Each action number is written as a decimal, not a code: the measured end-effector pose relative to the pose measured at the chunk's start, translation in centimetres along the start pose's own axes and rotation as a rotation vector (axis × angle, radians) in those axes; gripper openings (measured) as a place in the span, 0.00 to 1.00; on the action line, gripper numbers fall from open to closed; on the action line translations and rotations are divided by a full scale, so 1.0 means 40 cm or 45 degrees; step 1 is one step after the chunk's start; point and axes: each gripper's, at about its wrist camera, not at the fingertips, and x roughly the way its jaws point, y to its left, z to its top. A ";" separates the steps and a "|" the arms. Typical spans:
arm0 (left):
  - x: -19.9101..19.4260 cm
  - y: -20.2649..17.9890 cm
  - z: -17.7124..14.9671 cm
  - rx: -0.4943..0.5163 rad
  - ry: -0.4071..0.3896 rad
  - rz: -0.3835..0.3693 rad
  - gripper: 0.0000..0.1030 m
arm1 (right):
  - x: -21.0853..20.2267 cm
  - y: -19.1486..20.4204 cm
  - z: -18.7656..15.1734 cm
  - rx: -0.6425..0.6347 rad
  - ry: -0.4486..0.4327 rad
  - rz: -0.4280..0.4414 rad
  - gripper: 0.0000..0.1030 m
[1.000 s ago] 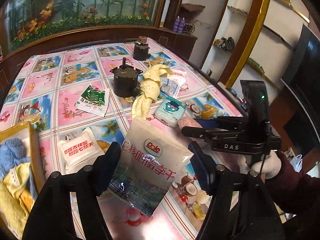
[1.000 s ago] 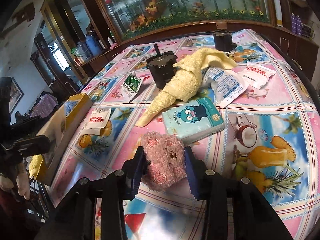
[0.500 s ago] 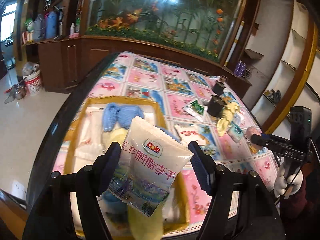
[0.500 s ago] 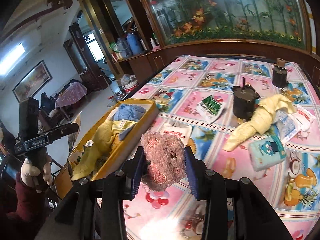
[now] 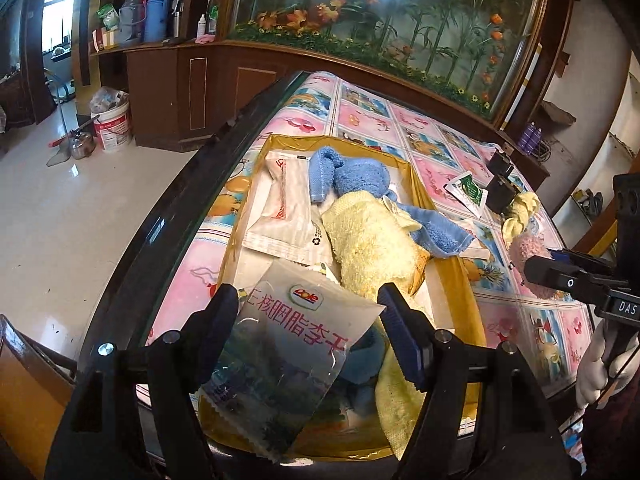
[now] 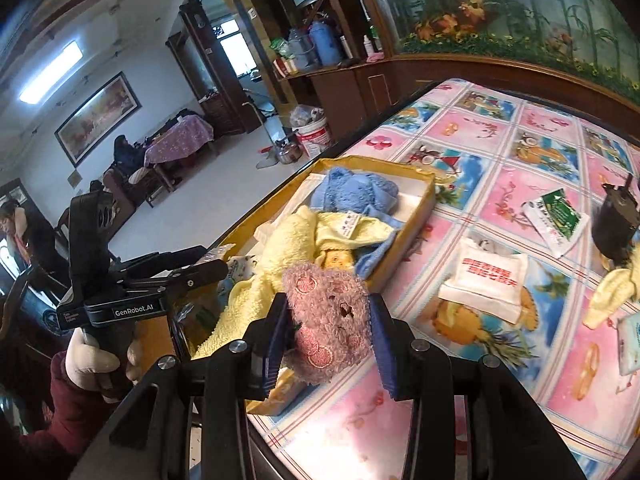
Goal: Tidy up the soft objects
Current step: 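Carry the pink ball and Dole bag into the yellow box and open both tools, then grasp the teal cartoon tissue pack with the right tool while the left grasps the green-label packet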
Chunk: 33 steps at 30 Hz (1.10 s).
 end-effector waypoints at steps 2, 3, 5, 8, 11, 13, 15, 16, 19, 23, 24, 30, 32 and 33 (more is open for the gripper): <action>0.000 0.002 -0.005 -0.012 -0.006 -0.012 0.71 | 0.035 0.027 0.003 -0.029 0.029 0.003 0.39; -0.003 0.003 -0.007 -0.021 -0.008 -0.019 0.71 | 0.051 0.040 0.005 -0.042 0.042 0.002 0.41; -0.008 0.006 -0.009 -0.042 -0.012 -0.032 0.71 | 0.081 0.058 0.006 -0.062 0.063 -0.003 0.43; -0.014 0.008 -0.006 -0.072 -0.016 -0.052 0.75 | 0.112 0.067 0.007 -0.069 0.089 -0.001 0.53; -0.022 0.009 -0.005 -0.089 -0.024 -0.075 0.76 | 0.125 0.064 0.006 -0.053 0.094 0.005 0.55; -0.029 0.006 -0.004 -0.090 -0.032 -0.085 0.76 | 0.123 0.056 0.005 -0.041 0.092 0.003 0.55; -0.036 0.002 -0.002 -0.087 -0.042 -0.082 0.76 | 0.115 0.048 0.006 -0.027 0.084 0.002 0.56; -0.040 0.000 -0.002 -0.087 -0.046 -0.083 0.76 | 0.107 0.041 0.006 -0.018 0.077 0.001 0.57; -0.056 -0.012 0.001 -0.090 -0.064 -0.095 0.76 | 0.071 0.015 0.003 0.015 0.043 -0.004 0.60; -0.080 -0.046 0.005 -0.071 -0.086 -0.131 0.76 | 0.009 -0.044 -0.013 0.066 -0.003 -0.036 0.62; -0.084 -0.060 0.007 -0.057 -0.089 -0.141 0.76 | -0.009 -0.063 -0.020 0.081 -0.015 -0.049 0.62; -0.078 -0.175 0.016 0.030 -0.059 -0.234 0.78 | -0.124 -0.240 -0.088 0.250 -0.091 -0.175 0.65; -0.065 -0.220 0.013 0.071 -0.026 -0.280 0.78 | -0.167 -0.324 -0.121 0.336 -0.109 -0.242 0.65; -0.058 -0.246 0.009 0.097 -0.007 -0.304 0.78 | -0.187 -0.363 -0.135 0.378 -0.116 -0.273 0.65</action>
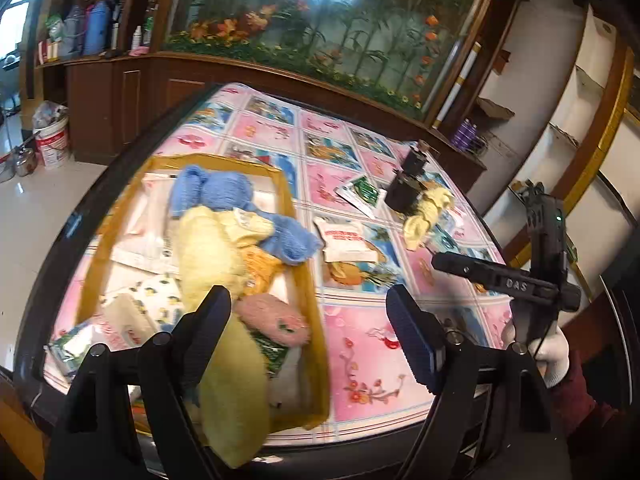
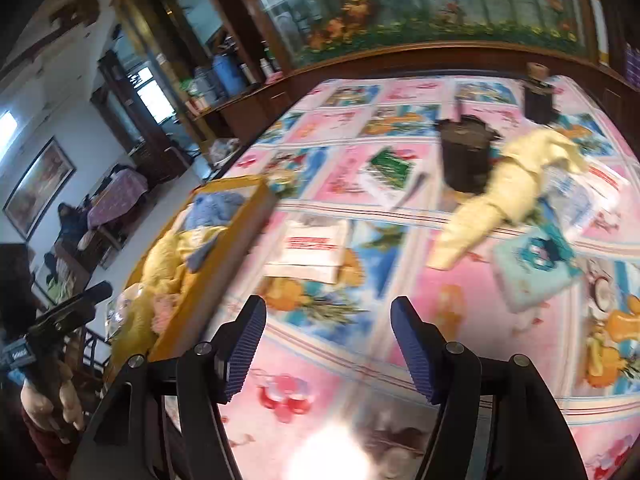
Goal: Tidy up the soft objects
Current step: 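Grasp the teal cartoon tissue pack with the right tool while the left grasps the green-label packet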
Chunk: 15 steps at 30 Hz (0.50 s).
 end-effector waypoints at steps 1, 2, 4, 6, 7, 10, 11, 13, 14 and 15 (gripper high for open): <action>0.014 -0.023 -0.001 0.021 0.020 -0.018 0.78 | -0.013 -0.052 0.000 0.048 -0.010 -0.040 0.65; 0.027 -0.044 -0.002 0.043 0.040 -0.037 0.78 | -0.026 -0.094 -0.001 0.086 -0.023 -0.076 0.65; 0.056 -0.089 -0.005 0.089 0.083 -0.071 0.78 | -0.051 -0.170 -0.001 0.145 -0.049 -0.148 0.65; 0.084 -0.128 -0.004 0.120 0.115 -0.100 0.78 | -0.070 -0.226 0.003 0.188 -0.068 -0.203 0.65; 0.099 -0.146 -0.003 0.130 0.129 -0.113 0.78 | -0.076 -0.244 0.006 0.203 -0.074 -0.217 0.65; 0.144 -0.202 0.003 0.171 0.168 -0.137 0.78 | -0.077 -0.283 0.023 0.223 -0.088 -0.227 0.66; 0.159 -0.219 0.007 0.190 0.179 -0.142 0.78 | -0.074 -0.290 0.026 0.224 -0.089 -0.228 0.67; 0.191 -0.252 0.013 0.236 0.196 -0.152 0.78 | -0.061 -0.304 0.030 0.225 -0.085 -0.227 0.73; 0.208 -0.264 0.018 0.256 0.203 -0.149 0.78 | -0.051 -0.307 0.033 0.222 -0.075 -0.228 0.74; 0.232 -0.274 0.026 0.274 0.218 -0.132 0.78 | -0.046 -0.311 0.031 0.216 -0.066 -0.229 0.74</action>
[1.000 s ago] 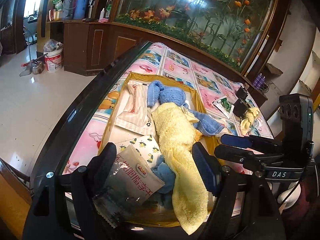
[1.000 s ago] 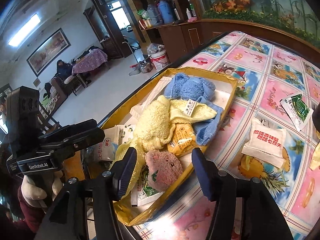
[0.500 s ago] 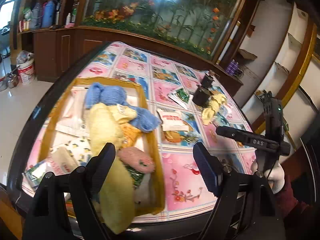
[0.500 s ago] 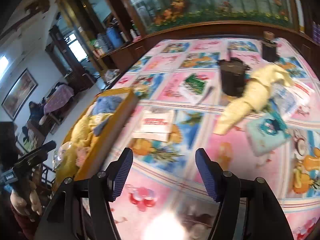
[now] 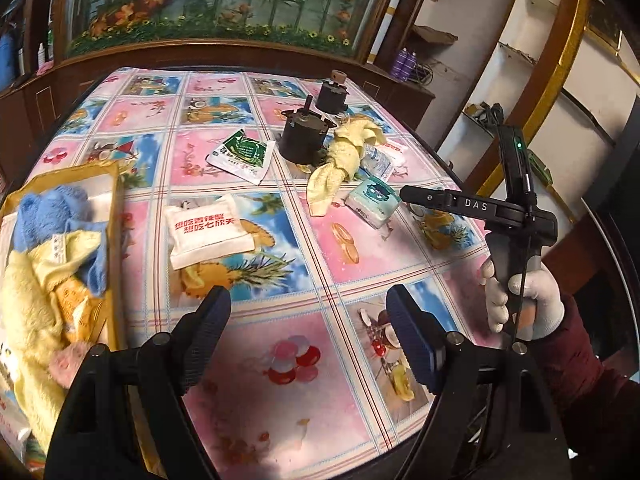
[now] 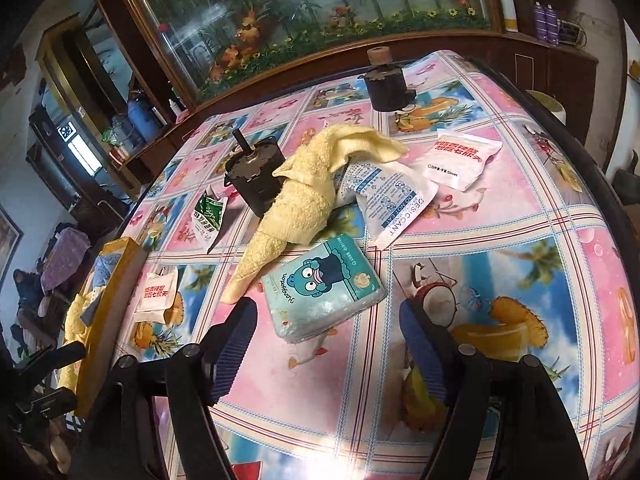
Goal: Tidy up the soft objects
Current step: 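Grasp the teal cartoon tissue pack with the right tool while the left grasps the green-label packet, then carry the tissue pack and green packet into the box and open both tools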
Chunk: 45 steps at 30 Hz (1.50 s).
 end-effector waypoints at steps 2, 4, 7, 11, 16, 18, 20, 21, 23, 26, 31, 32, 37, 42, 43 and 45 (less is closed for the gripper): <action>0.045 -0.002 0.026 0.009 0.036 0.060 0.78 | 0.021 0.001 0.002 -0.016 0.021 -0.011 0.74; 0.094 0.004 0.055 0.025 0.058 0.135 0.78 | 0.037 0.006 0.002 -0.029 0.032 -0.013 0.74; 0.162 0.021 0.096 0.024 0.106 0.192 0.78 | 0.053 0.013 0.010 -0.045 0.034 -0.016 0.76; 0.224 0.041 0.191 0.032 0.099 0.176 0.78 | 0.072 0.013 0.023 -0.044 0.038 -0.012 0.77; 0.326 0.056 0.292 0.173 0.094 0.266 0.78 | 0.095 0.011 0.032 -0.032 0.056 -0.002 0.78; 0.370 0.057 0.313 0.243 0.115 0.308 0.78 | 0.102 0.010 0.033 -0.034 0.062 0.000 0.79; 0.410 0.062 0.323 0.283 0.146 0.314 0.78 | 0.106 0.012 0.032 -0.042 0.058 0.004 0.81; 0.426 0.064 0.325 0.297 0.162 0.308 0.78 | 0.108 0.014 0.031 -0.046 0.057 0.009 0.83; 0.454 0.065 0.325 0.326 0.189 0.323 0.81 | 0.113 0.022 0.025 -0.060 0.055 0.013 0.87; 0.476 0.062 0.329 0.365 0.194 0.361 0.86 | 0.127 0.043 0.019 -0.104 0.061 -0.013 0.93; 0.490 0.078 0.339 0.282 0.217 0.334 0.91 | 0.154 0.075 0.018 -0.163 0.078 -0.081 0.98; 0.490 0.083 0.340 0.263 0.224 0.329 0.91 | 0.157 0.082 0.017 -0.182 0.083 -0.100 0.98; 0.466 0.088 0.336 0.211 0.207 0.338 0.66 | 0.149 0.097 0.005 -0.233 0.070 -0.136 0.78; 0.427 0.077 0.310 0.202 0.197 0.302 0.66 | 0.129 0.090 -0.001 -0.211 0.061 -0.084 0.62; 0.413 0.074 0.305 0.191 0.188 0.288 0.66 | 0.124 0.088 -0.001 -0.199 0.064 -0.074 0.61; 0.378 0.066 0.294 0.171 0.164 0.258 0.65 | 0.112 0.087 -0.010 -0.188 0.061 -0.073 0.60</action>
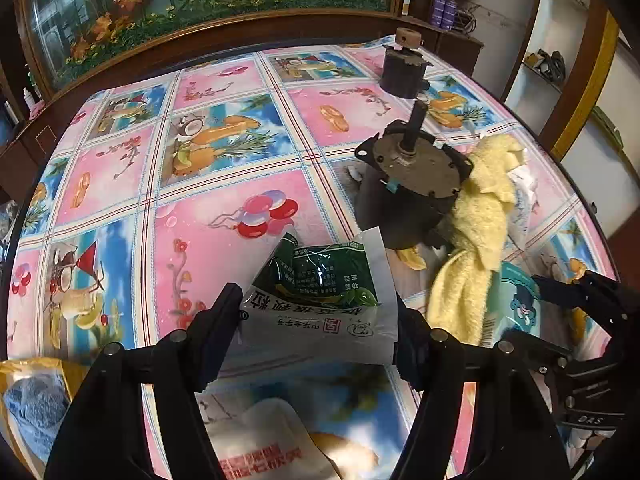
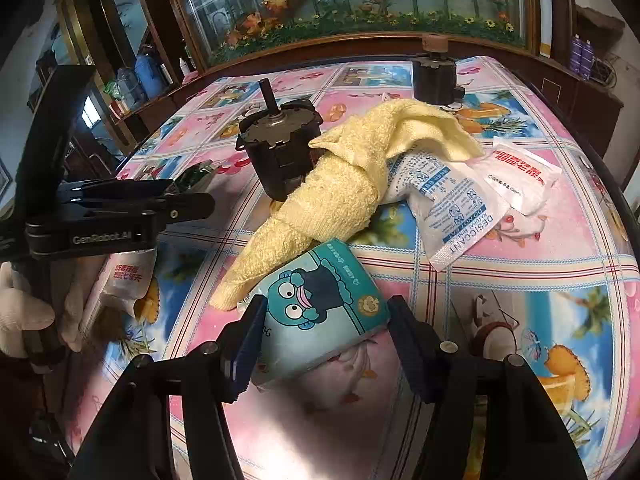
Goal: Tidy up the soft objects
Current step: 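Carry the tissue pack and green packet into the box and open both tools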
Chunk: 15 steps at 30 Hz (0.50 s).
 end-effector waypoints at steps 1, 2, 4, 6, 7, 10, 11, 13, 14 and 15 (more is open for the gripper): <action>-0.018 -0.001 -0.008 -0.006 -0.014 -0.009 0.65 | -0.006 0.000 -0.005 0.001 0.001 0.006 0.59; -0.039 -0.001 -0.015 -0.014 -0.028 -0.020 0.65 | -0.015 0.004 -0.012 -0.002 0.001 0.012 0.58; -0.084 0.003 -0.032 -0.031 -0.060 -0.045 0.65 | -0.035 0.017 -0.024 -0.016 -0.010 0.011 0.56; -0.134 0.012 -0.050 -0.055 -0.100 -0.064 0.65 | -0.061 0.030 -0.036 -0.027 -0.025 0.020 0.56; -0.158 0.020 -0.060 -0.081 -0.127 -0.075 0.66 | -0.078 0.039 -0.043 -0.030 -0.037 0.024 0.56; -0.228 0.052 -0.099 -0.143 -0.172 -0.114 0.66 | -0.123 0.059 -0.051 -0.035 -0.069 0.053 0.55; -0.247 0.066 -0.111 -0.166 -0.184 -0.121 0.66 | -0.138 0.069 -0.052 -0.042 -0.081 0.062 0.55; -0.287 0.100 -0.142 -0.215 -0.213 -0.132 0.66 | -0.162 0.096 -0.052 -0.064 -0.100 0.083 0.55; -0.305 0.116 -0.158 -0.237 -0.226 -0.130 0.66 | -0.172 0.111 -0.052 -0.079 -0.106 0.095 0.55; -0.324 0.138 -0.176 -0.261 -0.241 -0.121 0.66 | -0.178 0.129 -0.052 -0.093 -0.109 0.108 0.55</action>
